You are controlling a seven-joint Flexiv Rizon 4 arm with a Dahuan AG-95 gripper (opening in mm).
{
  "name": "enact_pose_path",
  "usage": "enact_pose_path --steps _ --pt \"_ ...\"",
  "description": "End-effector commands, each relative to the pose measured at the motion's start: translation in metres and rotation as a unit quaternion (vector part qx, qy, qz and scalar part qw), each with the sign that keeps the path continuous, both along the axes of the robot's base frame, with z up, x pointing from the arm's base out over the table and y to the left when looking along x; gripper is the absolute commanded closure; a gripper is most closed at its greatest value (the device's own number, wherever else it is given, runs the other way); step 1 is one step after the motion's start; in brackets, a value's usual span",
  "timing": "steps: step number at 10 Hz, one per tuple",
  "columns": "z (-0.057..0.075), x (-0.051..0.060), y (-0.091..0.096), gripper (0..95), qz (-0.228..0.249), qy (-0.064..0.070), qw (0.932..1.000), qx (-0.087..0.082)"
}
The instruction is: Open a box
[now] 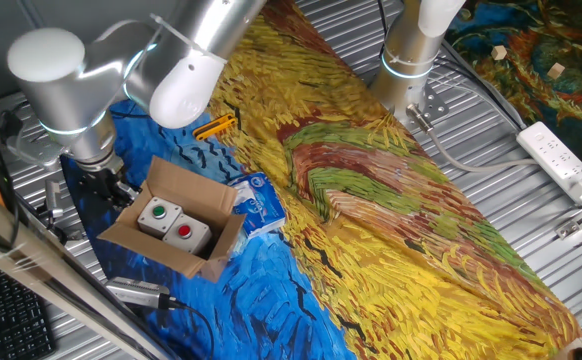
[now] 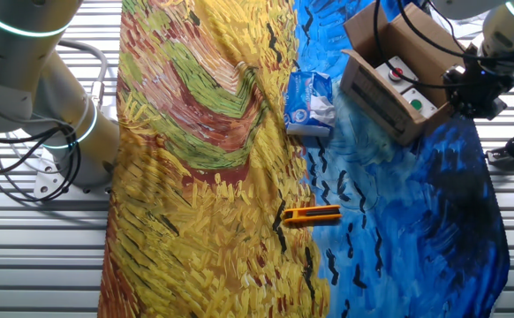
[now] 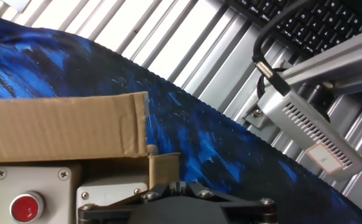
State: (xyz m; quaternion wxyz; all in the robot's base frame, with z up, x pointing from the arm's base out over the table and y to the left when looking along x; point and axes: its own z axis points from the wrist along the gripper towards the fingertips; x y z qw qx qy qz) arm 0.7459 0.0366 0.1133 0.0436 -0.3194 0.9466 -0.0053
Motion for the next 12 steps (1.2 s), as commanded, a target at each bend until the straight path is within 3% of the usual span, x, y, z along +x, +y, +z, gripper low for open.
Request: enact_pose_path --steps 1,4,6,10,12 --pt "0.0 0.001 0.0 95.0 0.0 0.0 1.0 0.001" --pt "0.0 0.0 0.0 95.0 0.001 -0.002 1.0 0.001" --pt "0.009 0.0 -0.001 95.0 0.002 -0.001 1.0 0.002" --pt "0.057 -0.01 -0.002 95.0 -0.007 0.009 0.9999 -0.001" --pt "0.083 -0.023 0.004 95.0 -0.043 0.009 0.999 0.004"
